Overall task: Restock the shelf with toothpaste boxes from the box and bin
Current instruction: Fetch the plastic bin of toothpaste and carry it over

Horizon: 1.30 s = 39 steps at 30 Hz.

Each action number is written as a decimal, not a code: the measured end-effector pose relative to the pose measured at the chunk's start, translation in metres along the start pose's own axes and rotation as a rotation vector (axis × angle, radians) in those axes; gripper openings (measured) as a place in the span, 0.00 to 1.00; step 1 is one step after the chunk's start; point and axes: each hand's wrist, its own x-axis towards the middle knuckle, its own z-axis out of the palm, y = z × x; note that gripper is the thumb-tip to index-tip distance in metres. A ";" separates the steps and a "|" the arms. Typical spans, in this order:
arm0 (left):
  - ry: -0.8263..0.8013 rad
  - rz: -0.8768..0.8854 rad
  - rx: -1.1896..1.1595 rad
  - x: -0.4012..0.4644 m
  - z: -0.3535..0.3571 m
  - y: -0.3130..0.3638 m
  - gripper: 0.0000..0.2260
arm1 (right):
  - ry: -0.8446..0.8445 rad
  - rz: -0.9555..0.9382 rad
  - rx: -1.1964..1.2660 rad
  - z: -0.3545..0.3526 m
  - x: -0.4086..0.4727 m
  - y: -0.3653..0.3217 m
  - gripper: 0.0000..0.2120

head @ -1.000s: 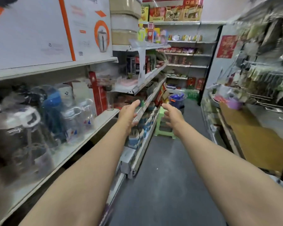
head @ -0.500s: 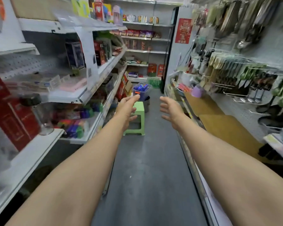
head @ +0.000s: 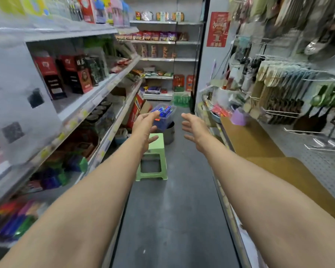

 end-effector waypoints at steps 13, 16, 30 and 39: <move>0.011 -0.002 -0.012 0.363 0.103 0.020 0.14 | 0.053 0.012 -0.035 -0.004 0.364 -0.031 0.03; 0.034 -0.017 -0.012 0.438 0.128 0.029 0.11 | 0.054 0.037 -0.039 -0.009 0.443 -0.041 0.04; 0.154 -0.048 -0.078 0.767 0.268 0.022 0.10 | -0.090 0.088 -0.026 -0.054 0.822 -0.067 0.09; 0.373 -0.069 -0.133 0.938 0.302 0.033 0.14 | -0.227 0.170 -0.055 -0.026 1.026 -0.079 0.04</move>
